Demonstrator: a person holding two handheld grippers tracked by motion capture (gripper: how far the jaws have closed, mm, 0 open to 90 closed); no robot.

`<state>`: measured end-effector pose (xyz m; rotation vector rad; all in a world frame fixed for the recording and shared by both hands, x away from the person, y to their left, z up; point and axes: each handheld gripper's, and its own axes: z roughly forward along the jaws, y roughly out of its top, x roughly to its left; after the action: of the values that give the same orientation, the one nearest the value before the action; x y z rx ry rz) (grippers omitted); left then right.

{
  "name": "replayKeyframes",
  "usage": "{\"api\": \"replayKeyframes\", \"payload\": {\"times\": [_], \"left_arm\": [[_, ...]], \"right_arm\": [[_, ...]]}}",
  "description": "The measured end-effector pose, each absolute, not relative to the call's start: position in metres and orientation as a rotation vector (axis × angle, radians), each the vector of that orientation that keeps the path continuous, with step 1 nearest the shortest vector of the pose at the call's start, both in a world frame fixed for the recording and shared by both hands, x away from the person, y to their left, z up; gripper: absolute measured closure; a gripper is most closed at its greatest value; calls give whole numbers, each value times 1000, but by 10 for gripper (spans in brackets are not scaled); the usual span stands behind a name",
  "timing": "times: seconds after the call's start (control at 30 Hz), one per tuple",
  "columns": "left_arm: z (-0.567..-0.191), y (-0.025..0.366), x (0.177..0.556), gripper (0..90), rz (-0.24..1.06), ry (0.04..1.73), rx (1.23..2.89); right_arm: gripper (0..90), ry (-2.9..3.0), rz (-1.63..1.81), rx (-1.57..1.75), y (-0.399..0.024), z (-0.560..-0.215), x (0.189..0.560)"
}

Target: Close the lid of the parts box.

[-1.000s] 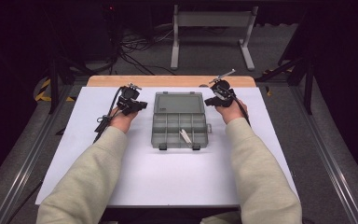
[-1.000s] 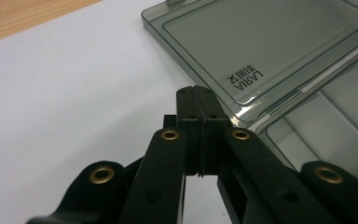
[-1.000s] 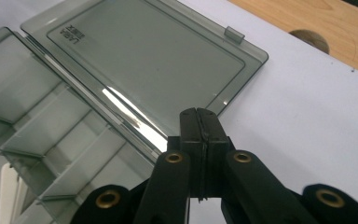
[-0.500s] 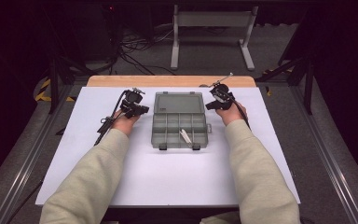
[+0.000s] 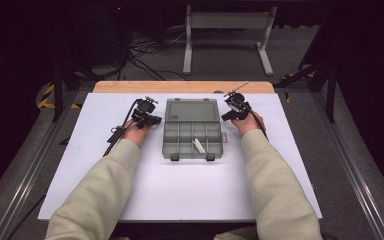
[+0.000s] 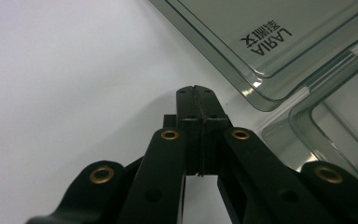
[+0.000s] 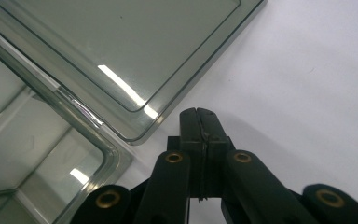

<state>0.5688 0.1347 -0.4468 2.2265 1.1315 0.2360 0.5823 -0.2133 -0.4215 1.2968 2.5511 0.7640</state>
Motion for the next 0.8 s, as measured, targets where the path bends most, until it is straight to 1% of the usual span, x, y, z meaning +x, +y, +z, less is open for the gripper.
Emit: {"api": "replayKeyframes", "payload": {"times": [0.33, 0.47, 0.57, 0.8], "left_arm": [[-447, 134, 569, 894, 227, 1125, 2222], [-448, 132, 568, 895, 196, 1106, 2223], [-447, 129, 567, 894, 218, 1077, 2242], [-448, 128, 568, 895, 207, 1090, 2234]], "right_arm": [[900, 2568, 750, 1296, -212, -430, 584], [900, 2575, 755, 1289, -212, -430, 583], [900, 2586, 759, 1257, -209, -431, 583], [900, 2587, 756, 1257, -208, -431, 584]]}}
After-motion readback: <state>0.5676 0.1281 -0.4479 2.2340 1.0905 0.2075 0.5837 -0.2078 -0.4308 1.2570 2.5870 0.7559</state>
